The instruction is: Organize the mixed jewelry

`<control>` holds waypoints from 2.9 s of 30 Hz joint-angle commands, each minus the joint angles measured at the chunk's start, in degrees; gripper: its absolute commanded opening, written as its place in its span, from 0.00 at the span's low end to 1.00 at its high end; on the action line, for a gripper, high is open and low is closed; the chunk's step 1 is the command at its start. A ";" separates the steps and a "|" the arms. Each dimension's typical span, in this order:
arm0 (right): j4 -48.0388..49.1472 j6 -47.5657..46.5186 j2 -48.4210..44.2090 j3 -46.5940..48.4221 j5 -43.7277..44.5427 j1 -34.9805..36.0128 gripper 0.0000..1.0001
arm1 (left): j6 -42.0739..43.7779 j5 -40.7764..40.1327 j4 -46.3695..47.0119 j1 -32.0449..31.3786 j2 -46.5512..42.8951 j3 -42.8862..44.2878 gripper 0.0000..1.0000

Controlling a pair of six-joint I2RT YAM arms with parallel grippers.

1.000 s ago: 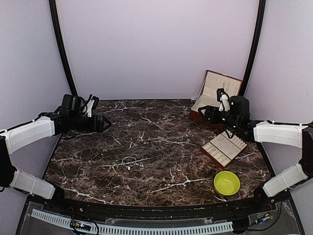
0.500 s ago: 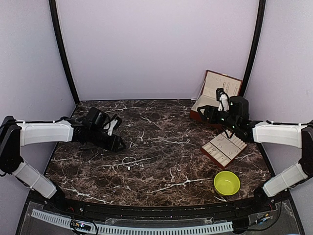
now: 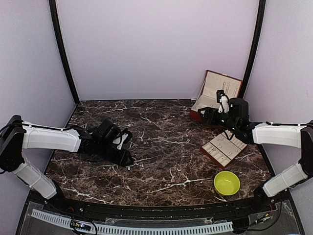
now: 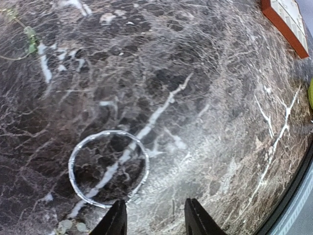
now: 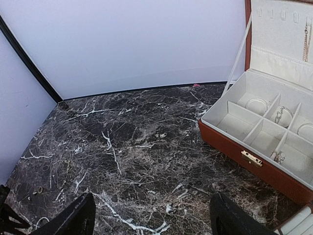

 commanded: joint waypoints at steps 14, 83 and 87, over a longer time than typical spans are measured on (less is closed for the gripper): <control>1.44 -0.47 -3.75 -2.63 3.50 0.44 0.81 | 20.87 2.38 -6.67 -1.39 9.07 8.30 0.30; 2.70 1.00 -2.55 -3.09 -2.50 0.41 0.82 | 32.86 -2.81 -4.74 -5.68 7.20 4.98 0.00; 0.77 1.05 -0.57 -1.87 -4.63 0.63 0.81 | 33.18 -2.29 -4.49 -5.73 6.26 5.65 0.00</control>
